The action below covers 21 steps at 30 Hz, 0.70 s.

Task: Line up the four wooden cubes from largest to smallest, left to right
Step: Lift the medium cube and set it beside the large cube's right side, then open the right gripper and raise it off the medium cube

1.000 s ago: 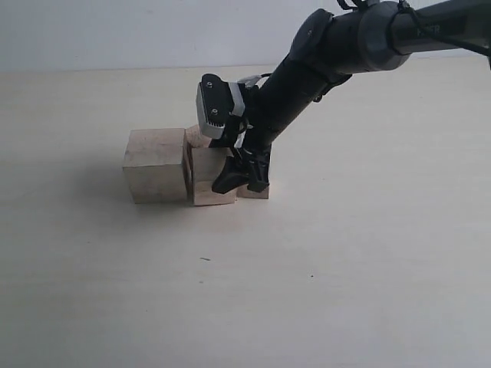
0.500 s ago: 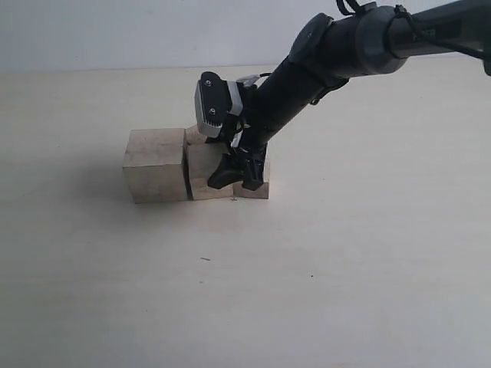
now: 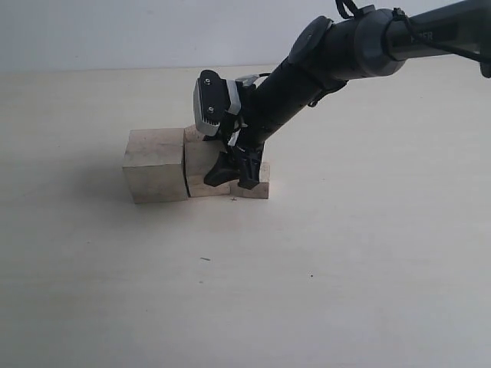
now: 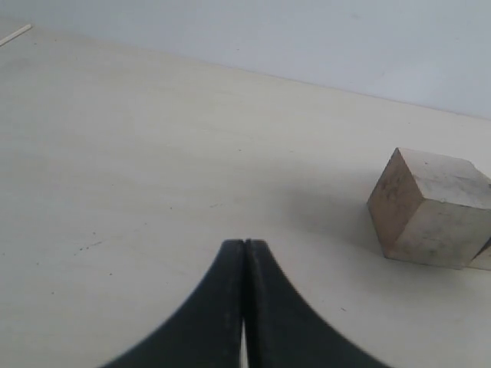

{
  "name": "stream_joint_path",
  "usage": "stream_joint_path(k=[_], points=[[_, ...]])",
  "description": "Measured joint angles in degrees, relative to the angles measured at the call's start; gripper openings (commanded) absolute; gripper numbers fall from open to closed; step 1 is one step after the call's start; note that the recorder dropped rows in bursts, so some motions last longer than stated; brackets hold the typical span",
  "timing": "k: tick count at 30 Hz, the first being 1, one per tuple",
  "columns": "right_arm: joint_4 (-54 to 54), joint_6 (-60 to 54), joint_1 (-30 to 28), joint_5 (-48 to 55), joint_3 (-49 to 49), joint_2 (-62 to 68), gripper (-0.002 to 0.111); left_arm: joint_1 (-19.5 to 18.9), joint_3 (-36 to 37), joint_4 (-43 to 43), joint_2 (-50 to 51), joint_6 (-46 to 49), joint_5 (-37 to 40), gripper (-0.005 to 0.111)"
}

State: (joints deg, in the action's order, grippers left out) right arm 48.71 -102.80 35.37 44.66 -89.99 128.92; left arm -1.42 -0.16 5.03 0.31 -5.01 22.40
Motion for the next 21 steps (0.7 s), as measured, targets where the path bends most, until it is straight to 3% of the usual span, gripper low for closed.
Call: stream_joint_path(k=[12, 21], points=[[0.1, 0.6, 0.0, -0.3, 0.0, 0.0, 0.055, 0.0, 0.0, 0.0, 0.0, 0.0, 0.0, 0.0], [0.8, 0.7, 0.0, -0.5, 0.0, 0.1, 0.067, 0.0, 0.0, 0.0, 0.0, 0.1, 0.0, 0.0]])
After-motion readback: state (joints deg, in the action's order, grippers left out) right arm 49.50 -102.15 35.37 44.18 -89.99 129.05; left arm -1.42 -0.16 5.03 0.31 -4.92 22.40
